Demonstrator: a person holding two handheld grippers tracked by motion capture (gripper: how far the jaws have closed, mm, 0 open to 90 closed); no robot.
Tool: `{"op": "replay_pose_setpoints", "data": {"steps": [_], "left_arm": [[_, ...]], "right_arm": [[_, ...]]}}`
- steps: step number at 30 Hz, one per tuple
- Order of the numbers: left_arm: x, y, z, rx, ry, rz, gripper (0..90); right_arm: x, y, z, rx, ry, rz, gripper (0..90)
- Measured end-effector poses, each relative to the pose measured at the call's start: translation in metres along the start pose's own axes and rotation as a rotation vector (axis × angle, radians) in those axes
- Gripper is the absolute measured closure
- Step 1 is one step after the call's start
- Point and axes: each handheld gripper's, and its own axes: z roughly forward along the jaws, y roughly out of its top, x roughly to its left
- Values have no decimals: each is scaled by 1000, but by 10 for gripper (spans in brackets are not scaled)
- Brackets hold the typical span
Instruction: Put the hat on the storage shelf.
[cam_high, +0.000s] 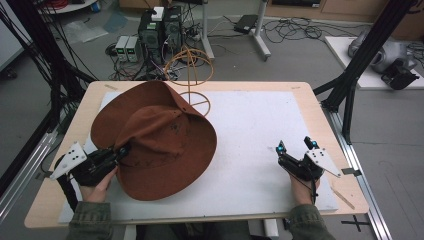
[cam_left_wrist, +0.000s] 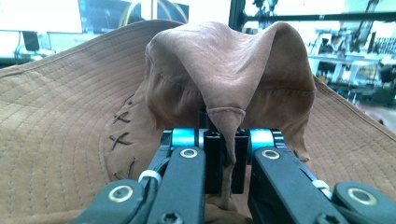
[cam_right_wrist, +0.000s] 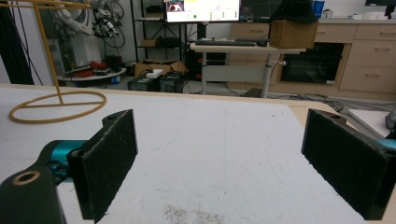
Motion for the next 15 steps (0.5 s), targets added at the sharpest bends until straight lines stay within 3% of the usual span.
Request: {"op": "replay_pose_setpoints", "data": {"steps": [4, 15], "left_arm": [[-2, 7, 2, -26, 23, 27, 884], [0, 21, 18, -101, 49, 18, 883]], "right_arm": [[1, 0, 0, 3, 1, 0, 98], [1, 0, -1, -1, -4, 9, 98]]}}
